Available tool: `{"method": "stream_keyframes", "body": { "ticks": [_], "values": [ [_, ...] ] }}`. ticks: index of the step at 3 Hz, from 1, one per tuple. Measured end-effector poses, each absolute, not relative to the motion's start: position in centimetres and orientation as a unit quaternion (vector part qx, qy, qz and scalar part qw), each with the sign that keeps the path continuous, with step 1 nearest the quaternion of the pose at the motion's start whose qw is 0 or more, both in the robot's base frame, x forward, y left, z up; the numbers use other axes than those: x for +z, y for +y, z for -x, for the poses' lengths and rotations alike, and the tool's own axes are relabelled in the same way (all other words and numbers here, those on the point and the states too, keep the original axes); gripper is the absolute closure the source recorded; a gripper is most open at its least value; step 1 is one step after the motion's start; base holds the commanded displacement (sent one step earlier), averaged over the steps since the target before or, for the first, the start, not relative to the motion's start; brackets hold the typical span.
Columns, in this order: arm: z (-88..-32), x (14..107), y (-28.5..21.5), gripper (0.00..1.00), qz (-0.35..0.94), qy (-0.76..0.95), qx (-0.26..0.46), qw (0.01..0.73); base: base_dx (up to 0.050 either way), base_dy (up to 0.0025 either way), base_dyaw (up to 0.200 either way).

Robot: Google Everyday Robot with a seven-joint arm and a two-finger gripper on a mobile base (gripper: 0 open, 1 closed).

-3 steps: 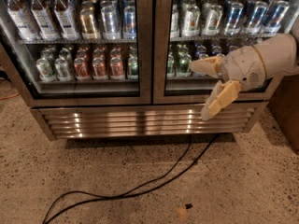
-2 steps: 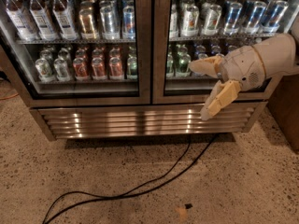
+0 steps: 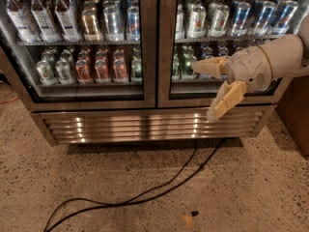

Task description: Open left fridge door

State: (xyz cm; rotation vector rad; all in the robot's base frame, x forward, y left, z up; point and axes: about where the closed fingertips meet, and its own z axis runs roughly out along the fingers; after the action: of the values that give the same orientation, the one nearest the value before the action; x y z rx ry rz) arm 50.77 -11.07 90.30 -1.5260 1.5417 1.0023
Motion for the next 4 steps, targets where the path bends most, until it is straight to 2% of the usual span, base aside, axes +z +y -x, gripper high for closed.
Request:
{"method": "stream_keyframes", "body": {
  "ticks": [2, 3, 4],
  "values": [
    [-46.7, 100.6, -7.8, 0.00, 0.646, 0.512, 0.386, 0.414, 0.000, 0.00000, 0.000],
    [-46.7, 100.6, -7.8, 0.00, 0.646, 0.512, 0.386, 0.415, 0.000, 0.00000, 0.000],
    [-46.7, 100.8, -6.7, 0.00, 0.624, 0.456, 0.444, 0.453, 0.000, 0.00000, 0.000]
  ]
}}
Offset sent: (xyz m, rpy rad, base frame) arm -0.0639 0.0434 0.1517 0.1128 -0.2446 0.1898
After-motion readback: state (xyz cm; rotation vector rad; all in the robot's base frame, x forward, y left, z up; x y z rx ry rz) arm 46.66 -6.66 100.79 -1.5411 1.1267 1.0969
